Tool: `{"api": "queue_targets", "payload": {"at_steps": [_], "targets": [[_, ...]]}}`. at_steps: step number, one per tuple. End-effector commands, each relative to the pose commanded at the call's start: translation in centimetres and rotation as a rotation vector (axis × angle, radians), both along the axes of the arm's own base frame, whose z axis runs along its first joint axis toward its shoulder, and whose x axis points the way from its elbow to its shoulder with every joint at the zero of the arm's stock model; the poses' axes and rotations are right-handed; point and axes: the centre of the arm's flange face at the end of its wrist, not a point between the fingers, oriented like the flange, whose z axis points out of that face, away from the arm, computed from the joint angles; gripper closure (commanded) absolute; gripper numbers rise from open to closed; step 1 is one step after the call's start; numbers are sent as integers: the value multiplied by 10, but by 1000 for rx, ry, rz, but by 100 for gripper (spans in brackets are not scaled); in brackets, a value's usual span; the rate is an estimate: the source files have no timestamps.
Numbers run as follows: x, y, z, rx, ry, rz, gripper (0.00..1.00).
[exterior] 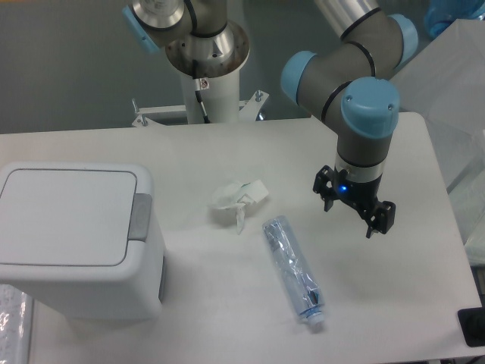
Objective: Open the trash can
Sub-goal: 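Move the gripper over toward the white trash can's lid edge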
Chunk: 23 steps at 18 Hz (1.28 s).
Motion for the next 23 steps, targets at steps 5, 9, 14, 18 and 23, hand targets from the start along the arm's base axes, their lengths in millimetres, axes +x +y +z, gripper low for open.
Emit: {"api": "queue_targets", "payload": {"at_steps": [5, 9, 14, 18, 23], "targets": [[2, 0, 2, 2, 2, 2, 0], [18, 14, 2, 7, 1, -19, 0], [45, 35, 31, 189, -71, 194, 0], [63, 49, 50, 313, -164, 317, 0], [106, 74, 82, 375, -205, 404, 0]]}}
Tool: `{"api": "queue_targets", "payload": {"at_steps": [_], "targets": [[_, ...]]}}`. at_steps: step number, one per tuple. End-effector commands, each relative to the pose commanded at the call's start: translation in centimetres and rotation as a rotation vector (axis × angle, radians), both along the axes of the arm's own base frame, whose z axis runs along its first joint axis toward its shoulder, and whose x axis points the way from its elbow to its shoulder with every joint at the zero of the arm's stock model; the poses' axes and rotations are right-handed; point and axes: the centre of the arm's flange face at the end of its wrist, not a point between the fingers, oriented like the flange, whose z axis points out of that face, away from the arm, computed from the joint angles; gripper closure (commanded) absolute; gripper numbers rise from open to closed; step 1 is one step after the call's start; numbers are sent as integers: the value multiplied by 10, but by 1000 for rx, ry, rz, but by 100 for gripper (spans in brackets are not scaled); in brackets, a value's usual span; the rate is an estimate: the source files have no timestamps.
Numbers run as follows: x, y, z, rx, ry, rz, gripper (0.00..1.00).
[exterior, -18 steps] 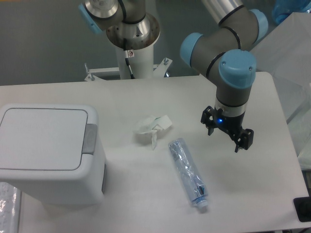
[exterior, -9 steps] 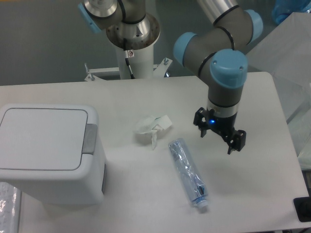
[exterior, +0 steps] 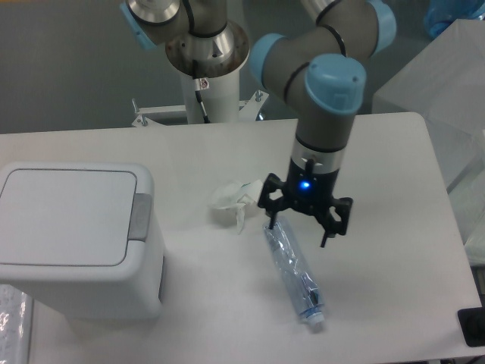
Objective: Open the trash can
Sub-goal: 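Move the gripper over toward the white trash can's lid edge, then push the gripper against the lid edge to flip the lid open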
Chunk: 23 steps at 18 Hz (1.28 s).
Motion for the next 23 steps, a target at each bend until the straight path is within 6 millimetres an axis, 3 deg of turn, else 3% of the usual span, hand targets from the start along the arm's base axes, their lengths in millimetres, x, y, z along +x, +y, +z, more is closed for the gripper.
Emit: {"api": "queue_targets", "payload": {"at_steps": [5, 10, 12, 20, 23], "targets": [[31, 32, 47, 104, -49, 90, 0], [39, 46, 99, 273, -156, 197, 0], [46, 50, 102, 296, -182, 179, 0], [75, 58, 85, 268, -212, 143, 0], [78, 56, 74, 251, -219, 143, 0]]}}
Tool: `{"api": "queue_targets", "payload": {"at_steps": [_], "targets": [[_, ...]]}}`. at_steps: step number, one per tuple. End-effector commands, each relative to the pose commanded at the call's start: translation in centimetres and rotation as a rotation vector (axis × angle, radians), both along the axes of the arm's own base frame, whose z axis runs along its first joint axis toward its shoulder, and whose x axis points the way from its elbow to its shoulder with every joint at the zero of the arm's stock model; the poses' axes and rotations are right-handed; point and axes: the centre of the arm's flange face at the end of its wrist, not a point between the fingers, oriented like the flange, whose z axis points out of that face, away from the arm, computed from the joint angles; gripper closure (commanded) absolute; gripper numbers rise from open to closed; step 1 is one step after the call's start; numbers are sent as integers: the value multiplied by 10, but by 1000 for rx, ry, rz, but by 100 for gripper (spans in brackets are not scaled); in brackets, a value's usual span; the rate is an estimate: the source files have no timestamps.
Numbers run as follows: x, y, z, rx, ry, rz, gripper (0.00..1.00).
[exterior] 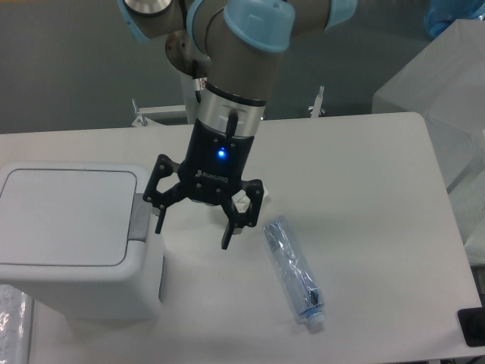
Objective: Open the trash can
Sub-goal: 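Push the gripper against the lid edge to flip the lid open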
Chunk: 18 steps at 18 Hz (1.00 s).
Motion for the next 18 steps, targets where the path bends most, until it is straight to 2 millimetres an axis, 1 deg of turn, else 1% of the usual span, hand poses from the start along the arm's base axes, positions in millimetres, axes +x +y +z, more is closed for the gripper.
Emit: {"api": "queue_targets", "payload": {"at_steps": [4, 8, 10, 13, 16, 18], "targets": [[9, -9, -10, -16, -6, -8, 0], [10, -9, -15, -23, -12, -11, 0], [16, -7, -20, -28, -17, -20, 0], [17, -6, -26, -37, -17, -20, 0], [25, -3, -33, -60, -12, -26, 0], [25, -3, -35, -63, -13, -27, 0]]}}
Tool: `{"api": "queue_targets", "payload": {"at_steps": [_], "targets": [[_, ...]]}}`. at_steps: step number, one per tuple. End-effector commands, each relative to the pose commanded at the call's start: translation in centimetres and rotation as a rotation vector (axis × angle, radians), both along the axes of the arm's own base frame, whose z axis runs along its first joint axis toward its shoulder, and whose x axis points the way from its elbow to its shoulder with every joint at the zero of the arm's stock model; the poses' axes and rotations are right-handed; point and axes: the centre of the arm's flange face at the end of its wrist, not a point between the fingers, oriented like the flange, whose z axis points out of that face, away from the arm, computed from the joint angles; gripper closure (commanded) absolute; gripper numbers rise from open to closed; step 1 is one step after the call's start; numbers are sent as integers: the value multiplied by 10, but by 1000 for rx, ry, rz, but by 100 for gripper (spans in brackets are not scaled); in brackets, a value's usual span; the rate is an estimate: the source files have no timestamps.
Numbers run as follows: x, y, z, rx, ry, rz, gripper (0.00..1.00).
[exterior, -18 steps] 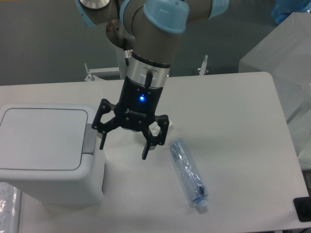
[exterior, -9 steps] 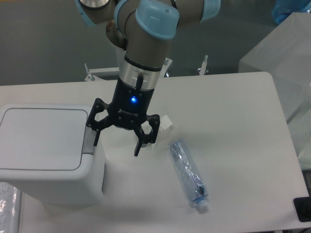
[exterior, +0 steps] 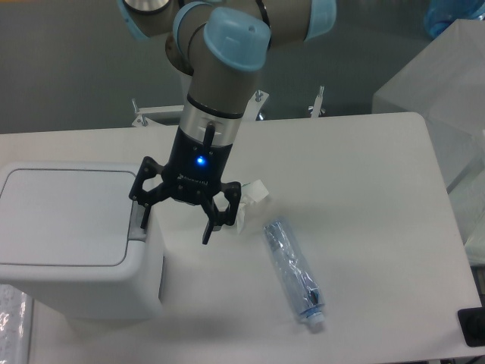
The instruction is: Open the trash can
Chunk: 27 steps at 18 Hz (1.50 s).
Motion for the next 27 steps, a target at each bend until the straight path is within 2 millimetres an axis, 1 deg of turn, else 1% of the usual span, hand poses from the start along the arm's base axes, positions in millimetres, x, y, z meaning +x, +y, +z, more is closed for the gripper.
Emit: {"api": "queue_targets", "payload": {"at_steps": [5, 7, 12, 14, 15, 18, 20, 22, 23, 25, 26, 27], "targets": [[0, 0, 1, 1, 0, 1, 0], [-1, 1, 4, 6, 5, 1, 0], [-6, 5, 27, 46, 45, 2, 0], [-15, 2, 31, 53, 63, 1, 0], [-17, 1, 29, 51, 74, -11, 0], [-39, -14, 23, 35, 131, -35, 0], [-59, -29, 24, 34, 179, -54, 0], [-84, -48, 20, 24, 219, -66, 0], [-98, -59, 17, 16, 229, -59, 0], [-116, -78, 3, -3, 233, -54, 0], [-122, -86, -4, -11, 232, -55, 0], [-124, -91, -12, -20, 230, -65, 0]]}}
